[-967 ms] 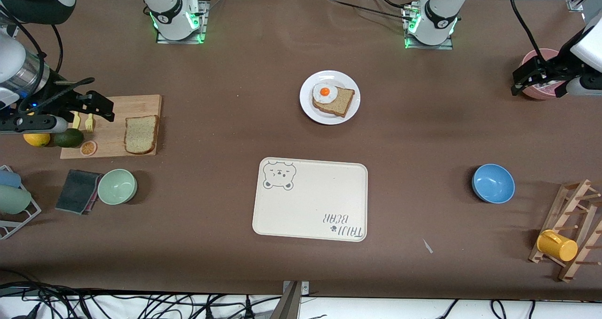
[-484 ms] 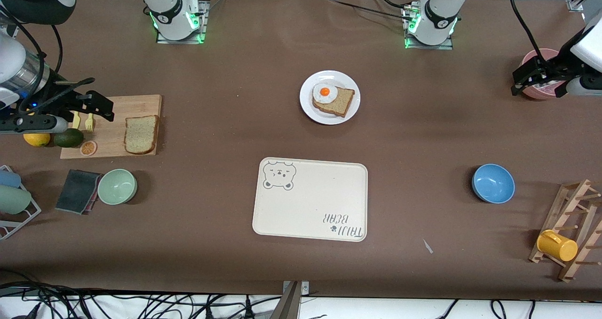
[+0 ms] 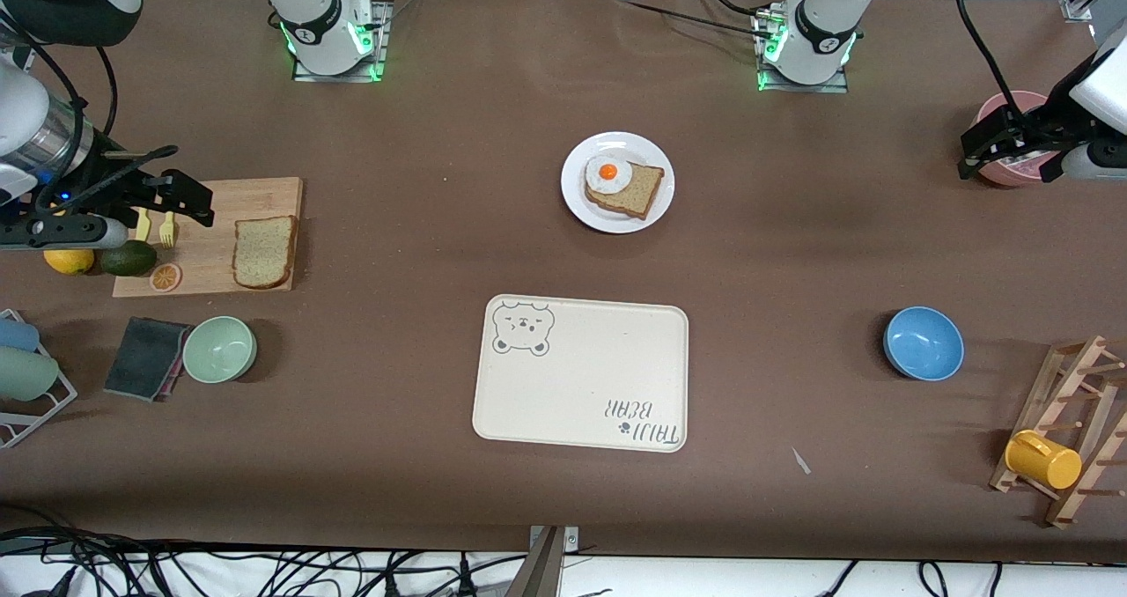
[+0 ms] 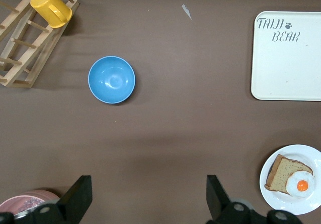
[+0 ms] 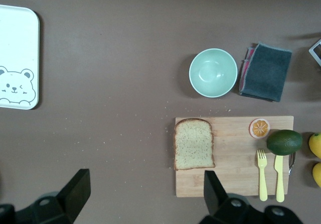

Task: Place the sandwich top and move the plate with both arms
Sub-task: 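Move the right gripper down over the bread slice on the board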

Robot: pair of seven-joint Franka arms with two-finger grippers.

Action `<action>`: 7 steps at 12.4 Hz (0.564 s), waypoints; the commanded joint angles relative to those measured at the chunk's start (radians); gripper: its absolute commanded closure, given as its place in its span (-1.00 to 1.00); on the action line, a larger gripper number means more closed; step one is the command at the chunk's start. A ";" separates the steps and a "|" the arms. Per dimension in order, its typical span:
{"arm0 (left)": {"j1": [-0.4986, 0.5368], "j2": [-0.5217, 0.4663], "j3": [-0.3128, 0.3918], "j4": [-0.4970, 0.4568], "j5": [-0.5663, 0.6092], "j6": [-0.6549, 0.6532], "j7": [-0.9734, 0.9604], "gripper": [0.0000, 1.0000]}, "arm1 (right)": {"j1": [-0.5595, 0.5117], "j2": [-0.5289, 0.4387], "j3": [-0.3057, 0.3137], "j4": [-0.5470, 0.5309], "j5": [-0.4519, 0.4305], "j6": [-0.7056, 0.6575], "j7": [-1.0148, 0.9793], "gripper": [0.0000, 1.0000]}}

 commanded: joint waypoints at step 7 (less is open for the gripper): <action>0.004 0.018 -0.003 0.036 0.023 -0.024 0.002 -1.00 | -0.003 -0.074 0.000 -0.295 -0.016 0.165 0.007 -1.00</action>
